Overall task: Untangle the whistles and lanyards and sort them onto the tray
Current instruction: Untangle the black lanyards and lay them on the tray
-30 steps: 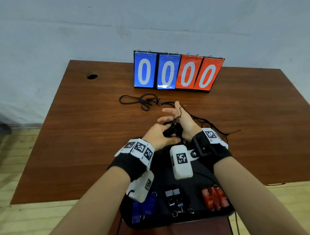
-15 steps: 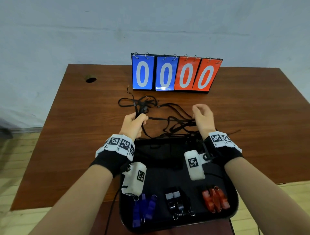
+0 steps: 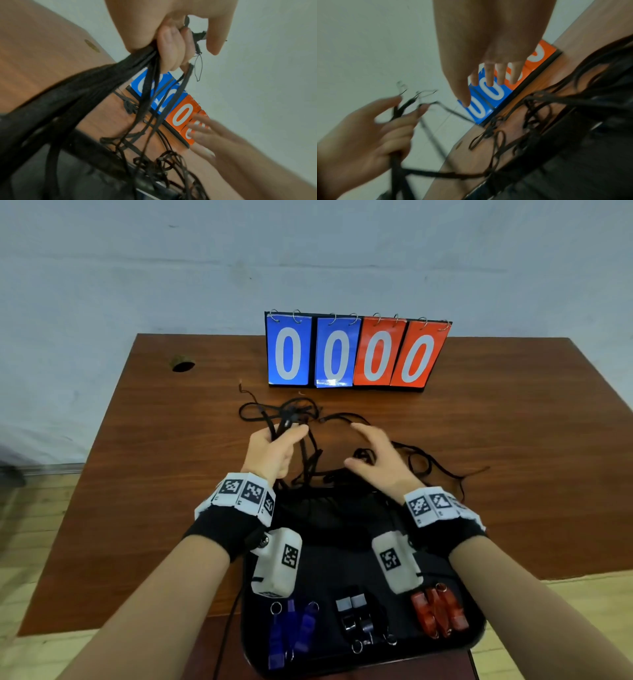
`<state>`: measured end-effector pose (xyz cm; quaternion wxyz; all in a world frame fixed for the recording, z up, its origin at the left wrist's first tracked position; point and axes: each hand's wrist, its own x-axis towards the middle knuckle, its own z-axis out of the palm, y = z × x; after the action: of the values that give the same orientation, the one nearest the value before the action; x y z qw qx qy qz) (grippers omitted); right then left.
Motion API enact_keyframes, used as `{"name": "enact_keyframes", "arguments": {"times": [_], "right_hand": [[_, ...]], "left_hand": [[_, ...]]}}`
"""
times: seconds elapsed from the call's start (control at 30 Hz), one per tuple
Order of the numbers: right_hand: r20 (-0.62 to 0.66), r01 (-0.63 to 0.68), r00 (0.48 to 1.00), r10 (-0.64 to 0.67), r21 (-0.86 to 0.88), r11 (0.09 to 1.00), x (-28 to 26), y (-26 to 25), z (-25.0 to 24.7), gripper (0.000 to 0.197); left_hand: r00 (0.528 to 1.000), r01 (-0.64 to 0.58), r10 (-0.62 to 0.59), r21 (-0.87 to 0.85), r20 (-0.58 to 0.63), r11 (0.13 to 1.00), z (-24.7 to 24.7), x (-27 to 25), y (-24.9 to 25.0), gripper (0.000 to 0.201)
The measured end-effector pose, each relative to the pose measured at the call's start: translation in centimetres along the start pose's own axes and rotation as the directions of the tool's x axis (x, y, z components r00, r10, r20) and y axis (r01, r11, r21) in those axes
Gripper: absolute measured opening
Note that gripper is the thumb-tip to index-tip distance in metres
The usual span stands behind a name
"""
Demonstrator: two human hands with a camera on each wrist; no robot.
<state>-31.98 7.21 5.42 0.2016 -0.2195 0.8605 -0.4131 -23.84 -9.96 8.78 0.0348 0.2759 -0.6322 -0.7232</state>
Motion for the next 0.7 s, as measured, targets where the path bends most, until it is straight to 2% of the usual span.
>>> {"name": "enact_keyframes", "arguments": {"times": [0.07, 0.13, 0.17, 0.23, 0.3, 0.33, 0.37, 0.4, 0.43, 0.47, 0.5, 0.53, 0.57, 0.6, 0.63, 0.67, 0.7], "right_hand": [[0.157, 0.091, 0.982, -0.103, 0.082, 0.993, -0.4, -1.3, 1.8, 0.08], [0.272, 0.062, 0.955, -0.117, 0.201, 0.978, -0.4, -2.7, 3.1, 0.085], [0.305, 0.012, 0.948, -0.09, 0.246, 0.969, -0.3, -3.1, 3.6, 0.08], [0.35, -0.062, 0.937, -0.012, 0.199, 0.978, -0.2, -3.5, 4.2, 0.052], [0.366, -0.109, 0.928, 0.067, 0.096, 0.989, -0.3, -3.0, 4.2, 0.024], [0.34, -0.123, 0.938, 0.07, 0.137, 0.983, -0.3, -2.7, 3.9, 0.021], [0.253, -0.121, 0.966, 0.058, 0.24, 0.963, -0.5, -2.5, 3.5, 0.022], [0.086, -0.088, 0.994, 0.061, 0.356, 0.93, -0.6, -2.5, 2.8, 0.025], [-0.126, -0.021, 0.988, 0.089, 0.458, 0.889, -0.7, -2.7, 1.8, 0.028], [-0.307, 0.052, 0.941, 0.142, 0.547, 0.836, -0.6, -3.0, 0.7, 0.03], [-0.404, 0.095, 0.893, 0.198, 0.599, 0.795, -0.5, -3.3, -0.4, 0.031], [-0.43, 0.078, 0.871, 0.236, 0.596, 0.799, -0.2, -3.4, -1.2, 0.031], [-0.385, -0.006, 0.888, 0.251, 0.537, 0.844, 0.0, -3.5, -1.7, 0.029], [-0.282, -0.151, 0.923, 0.262, 0.36, 0.921, 0.1, -3.5, -1.9, 0.025], [-0.155, -0.268, 0.95, 0.272, 0.046, 0.962, 0.0, -3.3, -2.0, 0.023], [-0.053, -0.278, 0.96, 0.275, -0.284, 0.918, -0.2, -3.0, -1.8, 0.026], [0.01, -0.205, 0.971, 0.24, -0.485, 0.85, -0.6, -2.8, -1.4, 0.032]], "left_hand": [[0.996, -0.086, 0.079, 0.249, 0.039, 0.965, 0.6, -0.2, 0.1, 0.005], [0.98, -0.197, 0.18, 0.44, 0.079, 0.876, 1.0, -0.1, -0.1, 0.01], [0.973, -0.228, 0.223, 0.463, 0.066, 0.857, 1.0, -0.2, -0.2, 0.012], [0.956, -0.234, 0.285, 0.412, -0.066, 0.881, 0.7, -0.2, -0.2, 0.016], [0.939, -0.186, 0.25, 0.262, -0.235, 0.947, -0.1, 0.2, 0.1, 0.028], [0.934, -0.174, 0.222, 0.184, -0.279, 0.967, -0.6, 0.4, 0.1, 0.033], [0.93, -0.166, 0.201, 0.138, -0.307, 0.976, -1.0, 0.7, 0.1, 0.037], [0.927, -0.162, 0.19, 0.112, -0.324, 0.98, -1.4, 0.9, 0.0, 0.039], [0.923, -0.162, 0.184, 0.093, -0.338, 0.982, -1.7, 1.0, 0.0, 0.041], [0.918, -0.164, 0.178, 0.071, -0.354, 0.984, -2.0, 1.0, 0.0, 0.042], [0.913, -0.166, 0.168, 0.038, -0.372, 0.985, -2.2, 0.9, 0.1, 0.043], [0.91, -0.165, 0.147, -0.014, -0.389, 0.986, -2.3, 0.7, 0.4, 0.044], [0.909, -0.164, 0.12, -0.078, -0.4, 0.983, -2.3, 0.5, 0.8, 0.045], [0.913, -0.167, 0.097, -0.146, -0.397, 0.975, -2.3, 0.3, 1.4, 0.045], [0.922, -0.174, 0.088, -0.2, -0.378, 0.964, -2.2, 0.0, 2.0, 0.045], [0.933, -0.182, 0.094, -0.229, -0.347, 0.956, -2.1, -0.2, 2.7, 0.045], [0.945, -0.185, 0.106, -0.236, -0.311, 0.954, -1.9, -0.5, 3.4, 0.046]]}}
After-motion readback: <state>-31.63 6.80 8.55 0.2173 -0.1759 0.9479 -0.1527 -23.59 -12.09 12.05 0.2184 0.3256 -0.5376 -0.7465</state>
